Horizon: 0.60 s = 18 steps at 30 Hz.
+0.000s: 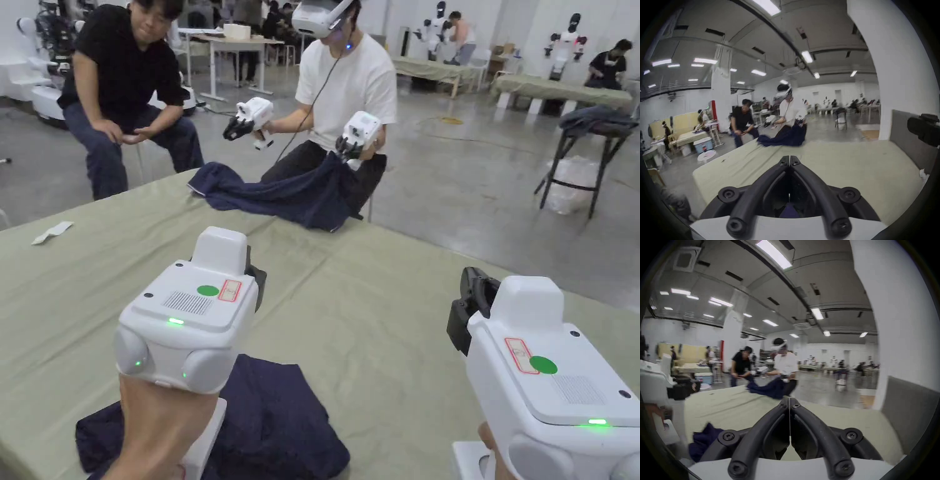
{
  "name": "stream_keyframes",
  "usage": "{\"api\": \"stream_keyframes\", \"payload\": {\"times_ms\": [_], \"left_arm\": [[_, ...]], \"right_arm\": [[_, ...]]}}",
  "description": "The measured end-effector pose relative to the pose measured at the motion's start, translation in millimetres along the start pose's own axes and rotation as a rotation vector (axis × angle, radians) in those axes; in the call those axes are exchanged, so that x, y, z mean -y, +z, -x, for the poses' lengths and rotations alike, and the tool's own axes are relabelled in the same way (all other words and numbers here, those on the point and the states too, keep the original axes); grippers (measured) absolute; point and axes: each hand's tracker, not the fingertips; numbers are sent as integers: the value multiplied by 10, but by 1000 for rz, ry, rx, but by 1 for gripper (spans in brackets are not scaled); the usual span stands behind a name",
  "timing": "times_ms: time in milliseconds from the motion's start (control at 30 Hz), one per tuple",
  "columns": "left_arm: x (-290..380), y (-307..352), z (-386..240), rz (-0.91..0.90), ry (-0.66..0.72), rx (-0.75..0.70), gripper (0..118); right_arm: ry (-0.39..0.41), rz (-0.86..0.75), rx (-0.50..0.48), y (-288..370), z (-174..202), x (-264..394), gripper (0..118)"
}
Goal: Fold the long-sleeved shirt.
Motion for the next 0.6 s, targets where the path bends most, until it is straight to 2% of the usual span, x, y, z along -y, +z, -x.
{"api": "stream_keyframes", "payload": {"times_ms": [100, 233, 333, 367, 400, 433, 467, 500, 600], "left_arm": [[179, -48, 225, 76, 39, -52, 4], [548, -233, 347, 207, 92, -72, 5], [965, -471, 409, 363, 190, -59, 13], [1113, -534, 401, 401, 207, -79, 26], [1213, -600, 415, 418, 207, -71, 55], [1327, -691, 423, 485, 232, -73, 98], [1419, -742, 421, 494, 246, -89, 111], [1467, -782, 428, 456, 250, -88, 107], [1635, -1057, 367, 545, 248, -90, 109]], "right_arm": [[1, 26, -79, -156, 363, 87, 0], [14, 97, -135, -337, 616, 326, 0], [22, 135, -136, -387, 684, 518, 0], [21, 147, -140, -398, 690, 570, 0], [25, 153, -143, -409, 694, 598, 0], [35, 163, -140, -428, 693, 620, 0], [44, 170, -138, -445, 686, 639, 0], [54, 173, -136, -466, 677, 660, 0], [54, 182, -126, -544, 636, 705, 0]]}}
